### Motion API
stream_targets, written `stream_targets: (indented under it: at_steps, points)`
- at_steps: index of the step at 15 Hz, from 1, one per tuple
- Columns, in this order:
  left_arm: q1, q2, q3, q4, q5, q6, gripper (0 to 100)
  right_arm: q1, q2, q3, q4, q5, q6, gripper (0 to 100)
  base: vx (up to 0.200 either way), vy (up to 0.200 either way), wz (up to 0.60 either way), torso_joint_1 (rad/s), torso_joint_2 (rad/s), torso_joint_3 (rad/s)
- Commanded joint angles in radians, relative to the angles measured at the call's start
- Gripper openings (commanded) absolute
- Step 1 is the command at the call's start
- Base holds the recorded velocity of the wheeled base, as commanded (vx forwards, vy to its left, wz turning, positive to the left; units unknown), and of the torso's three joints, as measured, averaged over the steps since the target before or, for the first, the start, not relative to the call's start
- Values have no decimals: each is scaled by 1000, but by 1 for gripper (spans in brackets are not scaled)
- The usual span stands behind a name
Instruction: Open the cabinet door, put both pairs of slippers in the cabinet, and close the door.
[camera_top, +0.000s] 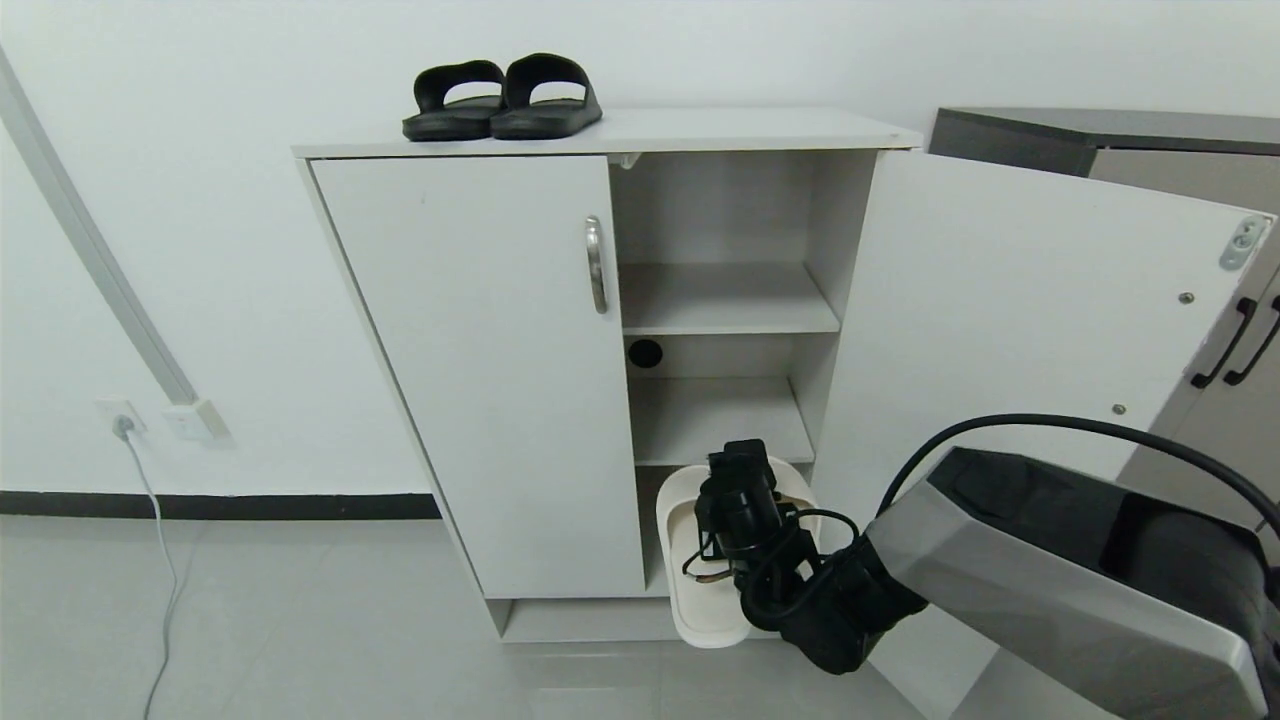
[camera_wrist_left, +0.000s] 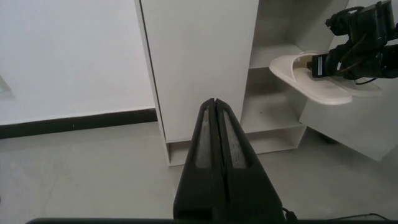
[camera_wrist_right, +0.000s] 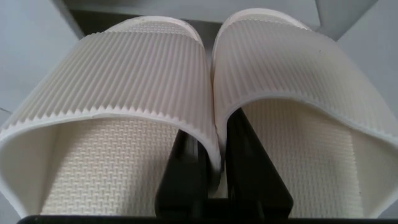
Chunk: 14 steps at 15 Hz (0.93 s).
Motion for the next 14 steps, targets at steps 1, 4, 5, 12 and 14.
stream_targets:
  at_steps: [1, 4, 5, 12, 14]
  points:
    - [0, 2, -1, 1, 0, 0, 0, 0, 19, -6, 0, 0, 0, 0, 0, 0, 0, 2, 7, -173]
    - [0, 2, 1, 0, 0, 0, 0, 2, 34, -20, -43, -29, -3, 0, 0, 0, 0, 1, 2, -189]
    - [0, 2, 1, 0, 0, -2, 0, 3, 43, -18, -97, -66, -18, 0, 0, 0, 0, 7, 2, -193]
    - [0, 2, 1, 0, 0, -2, 0, -4, 61, -7, -270, -81, -118, 0, 0, 0, 0, 3, 1, -46]
    - [0, 2, 1, 0, 0, -2, 0, -4, 61, -4, -281, -81, -129, 0, 0, 0, 0, 0, 0, 0]
